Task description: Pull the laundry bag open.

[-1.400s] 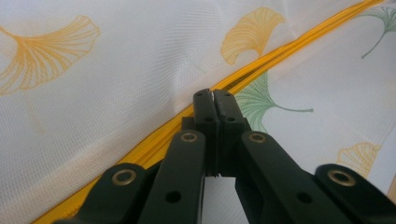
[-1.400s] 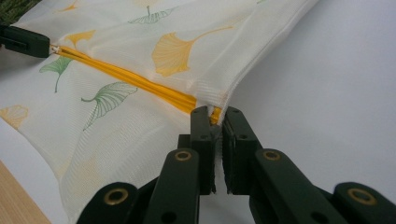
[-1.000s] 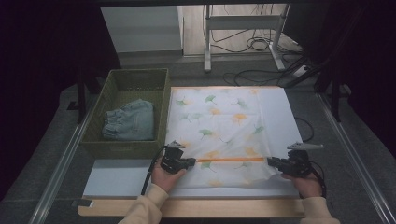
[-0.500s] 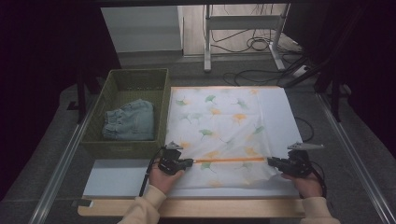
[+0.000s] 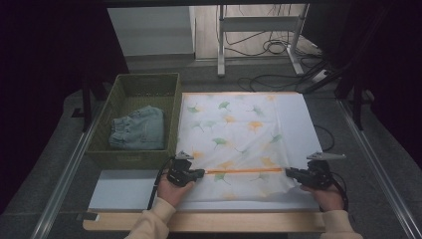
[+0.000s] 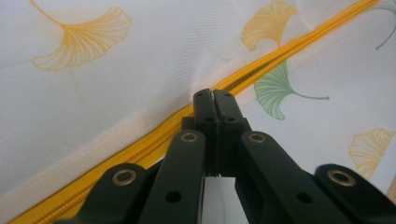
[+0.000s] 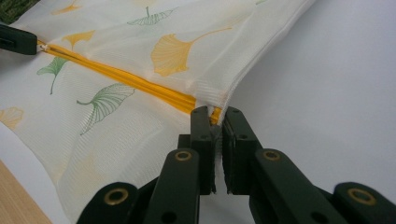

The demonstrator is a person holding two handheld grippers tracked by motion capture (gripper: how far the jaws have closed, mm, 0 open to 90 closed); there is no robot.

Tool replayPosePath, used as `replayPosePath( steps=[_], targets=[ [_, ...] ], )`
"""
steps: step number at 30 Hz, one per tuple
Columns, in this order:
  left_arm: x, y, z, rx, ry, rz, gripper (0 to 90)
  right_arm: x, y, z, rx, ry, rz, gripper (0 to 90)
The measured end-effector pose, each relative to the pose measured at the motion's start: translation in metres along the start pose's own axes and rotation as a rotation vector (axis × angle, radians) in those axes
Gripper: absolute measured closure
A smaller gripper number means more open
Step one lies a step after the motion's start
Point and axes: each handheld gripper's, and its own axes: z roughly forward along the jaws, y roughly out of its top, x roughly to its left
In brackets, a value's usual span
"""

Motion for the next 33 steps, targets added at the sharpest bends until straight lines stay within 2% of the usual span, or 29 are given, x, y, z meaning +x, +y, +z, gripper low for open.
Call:
replayPosePath(
  steps=[20,33],
  targets=[
    [0.004,-0.007,-0.015,-0.015,0.012,-0.005,90.0,0.001,-0.004,-0.003,0.000,-0.005,0.009,83.6],
    [0.008,-0.014,-0.021,-0.007,0.022,-0.005,90.0,0.003,-0.005,-0.003,0.001,-0.001,0.007,83.7]
  ],
)
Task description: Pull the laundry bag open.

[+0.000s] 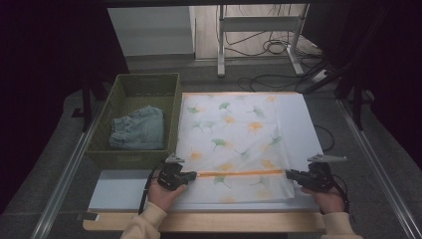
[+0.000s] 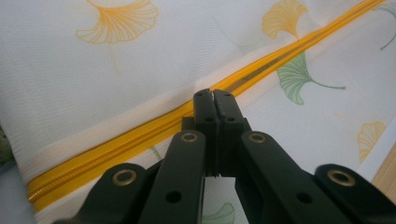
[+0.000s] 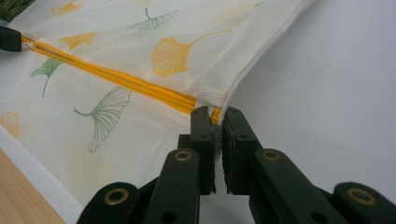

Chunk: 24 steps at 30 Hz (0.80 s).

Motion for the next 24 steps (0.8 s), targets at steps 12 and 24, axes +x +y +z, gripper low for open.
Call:
replayPosePath(
  steps=[12,24],
  targets=[
    [0.008,-0.007,-0.010,-0.008,0.021,-0.011,90.0,-0.001,-0.001,-0.001,-0.001,-0.008,0.003,83.7],
    [0.017,-0.016,-0.023,-0.010,0.038,-0.019,90.0,-0.001,-0.001,-0.001,0.001,-0.011,0.003,83.8]
  ],
)
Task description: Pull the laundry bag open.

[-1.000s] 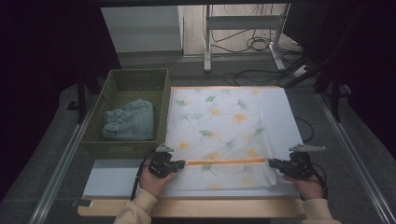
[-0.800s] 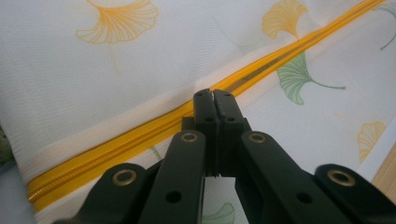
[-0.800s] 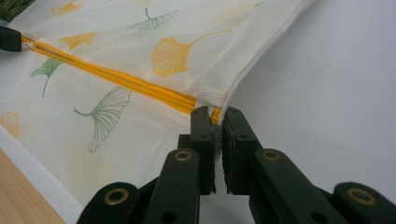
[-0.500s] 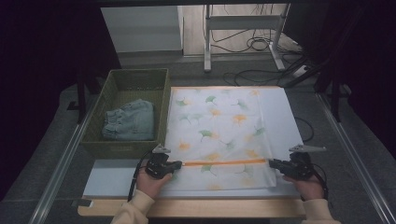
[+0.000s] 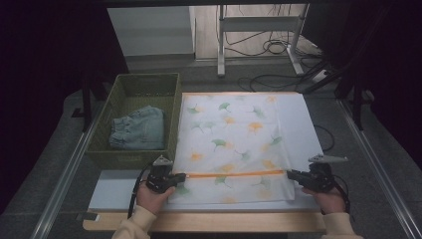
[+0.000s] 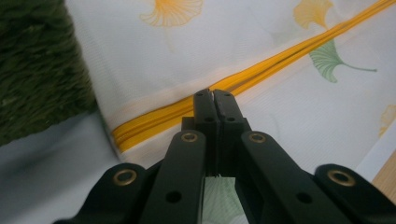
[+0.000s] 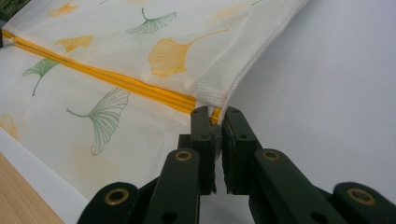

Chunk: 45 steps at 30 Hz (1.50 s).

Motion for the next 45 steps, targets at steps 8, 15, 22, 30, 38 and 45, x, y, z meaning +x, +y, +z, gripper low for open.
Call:
replayPosePath(
  steps=[8,15,22,30,38,45],
  targets=[
    [0.003,-0.004,-0.007,-0.007,0.006,-0.006,90.0,0.001,-0.001,0.000,0.004,-0.001,0.002,83.8],
    [0.007,-0.007,-0.013,-0.012,0.002,-0.018,90.0,0.002,-0.001,-0.001,0.004,-0.001,0.001,83.8],
    [0.011,-0.009,-0.018,-0.018,0.015,-0.022,90.0,0.002,-0.002,0.000,0.004,-0.002,0.003,83.8],
    [0.014,-0.011,-0.020,-0.017,0.013,-0.023,90.0,0.002,-0.002,0.000,0.005,-0.003,0.001,83.8],
    [0.016,-0.014,-0.023,-0.012,0.021,-0.022,89.9,0.002,-0.003,0.001,0.007,-0.005,0.003,83.7],
    [0.019,-0.015,-0.024,-0.014,0.021,-0.029,89.9,0.003,-0.003,0.001,0.009,-0.003,0.007,83.8]
  ],
)
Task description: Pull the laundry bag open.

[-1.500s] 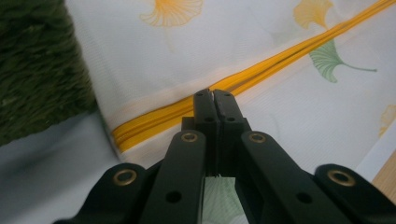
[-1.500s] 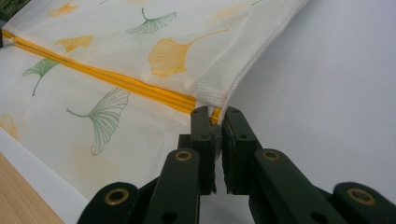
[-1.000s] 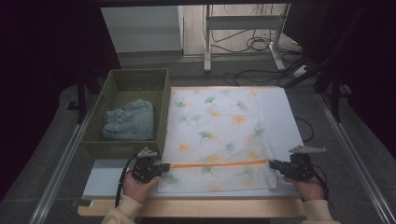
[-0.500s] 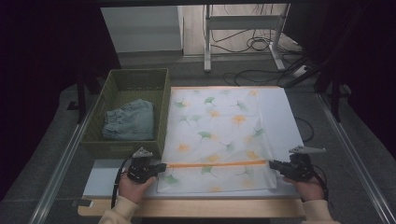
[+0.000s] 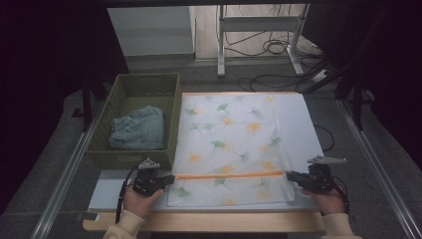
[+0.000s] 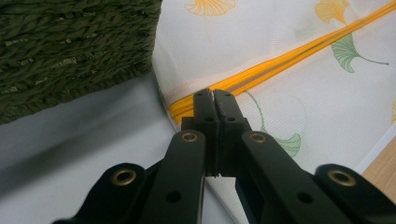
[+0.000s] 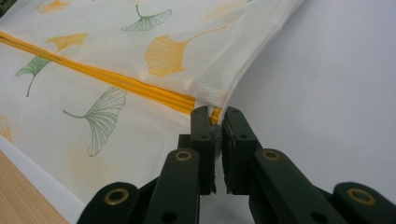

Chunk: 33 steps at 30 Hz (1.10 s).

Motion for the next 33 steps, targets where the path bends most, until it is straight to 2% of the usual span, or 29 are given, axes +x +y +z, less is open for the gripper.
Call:
replayPosePath(
  steps=[11,17,18,21,25,28,33],
  targets=[
    [0.005,-0.002,-0.004,-0.005,0.004,-0.015,89.9,-0.001,0.000,0.002,0.006,0.000,-0.004,83.7],
    [0.002,-0.003,0.000,-0.004,0.009,0.013,88.8,-0.001,-0.001,0.003,0.011,-0.003,-0.005,83.1],
    [0.002,-0.003,0.001,-0.009,0.013,0.025,86.9,-0.001,-0.001,0.003,0.015,-0.001,-0.004,82.9],
    [0.001,-0.002,0.001,-0.019,0.009,0.050,74.0,-0.001,-0.001,0.004,0.019,-0.002,-0.006,82.6],
    [-0.001,-0.001,-0.001,-0.046,0.033,0.071,59.9,-0.001,-0.001,0.005,0.023,0.000,-0.009,81.8],
    [0.000,0.001,-0.007,-0.078,0.041,0.061,51.3,-0.001,-0.001,0.006,0.026,-0.001,-0.010,79.2],
    [0.008,0.003,-0.015,-0.114,0.035,0.027,41.7,0.000,0.000,0.006,0.025,-0.015,0.000,65.3]
  ],
)
